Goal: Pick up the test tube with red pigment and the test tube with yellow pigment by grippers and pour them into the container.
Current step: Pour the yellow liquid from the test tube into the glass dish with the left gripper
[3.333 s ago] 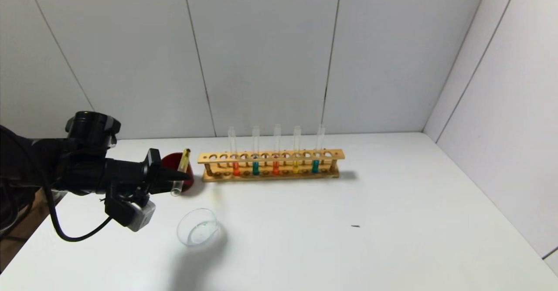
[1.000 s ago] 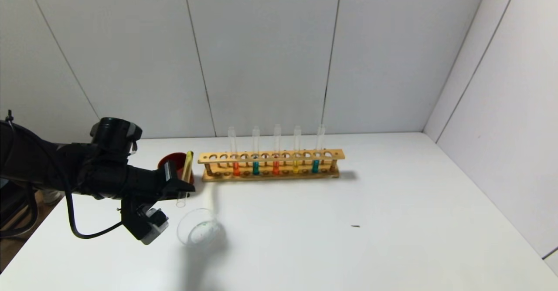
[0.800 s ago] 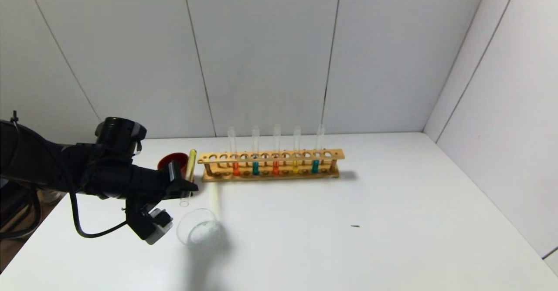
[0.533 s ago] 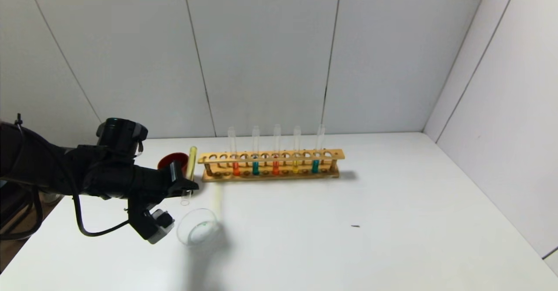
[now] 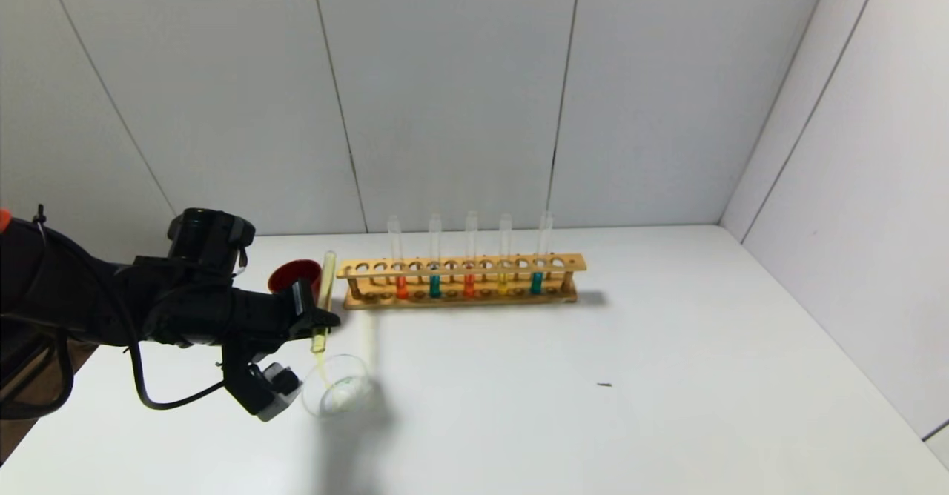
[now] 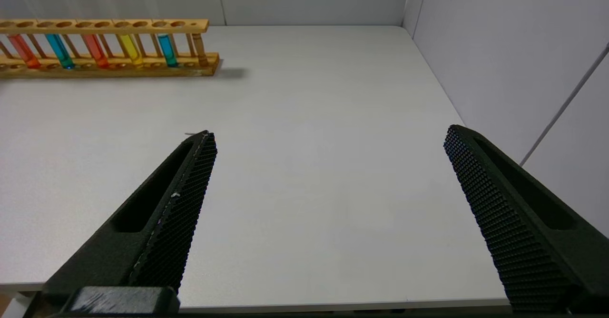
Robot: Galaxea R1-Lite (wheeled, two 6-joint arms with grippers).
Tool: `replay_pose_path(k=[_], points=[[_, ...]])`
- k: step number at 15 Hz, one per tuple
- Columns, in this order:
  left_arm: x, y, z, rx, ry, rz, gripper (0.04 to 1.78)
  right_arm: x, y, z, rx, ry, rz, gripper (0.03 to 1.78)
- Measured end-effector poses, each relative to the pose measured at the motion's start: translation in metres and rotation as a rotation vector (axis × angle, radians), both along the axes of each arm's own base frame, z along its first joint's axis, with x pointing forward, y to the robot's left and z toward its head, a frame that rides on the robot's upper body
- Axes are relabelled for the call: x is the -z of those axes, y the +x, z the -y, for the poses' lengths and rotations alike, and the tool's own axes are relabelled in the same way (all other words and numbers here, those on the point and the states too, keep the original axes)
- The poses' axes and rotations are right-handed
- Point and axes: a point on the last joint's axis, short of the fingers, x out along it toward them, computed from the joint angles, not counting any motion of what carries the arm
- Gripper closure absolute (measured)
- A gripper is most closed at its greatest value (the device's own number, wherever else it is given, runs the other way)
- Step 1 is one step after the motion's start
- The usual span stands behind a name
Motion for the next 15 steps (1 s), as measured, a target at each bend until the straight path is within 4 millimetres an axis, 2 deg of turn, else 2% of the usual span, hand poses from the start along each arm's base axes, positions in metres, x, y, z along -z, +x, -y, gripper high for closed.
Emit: replay_pose_path(k=[10, 15], points=[[0.0013, -0.0010, 0.0061, 0.004, 0.032, 0.007, 1.51, 0.0000, 0.0000, 0.0000, 0.000, 0.000, 0.000, 0.06], [0.0028, -0.0031, 0.0054, -0.005, 0.043, 0.065, 1.51, 0.0000, 0.0000, 0.0000, 0.000, 0.000, 0.000, 0.06]])
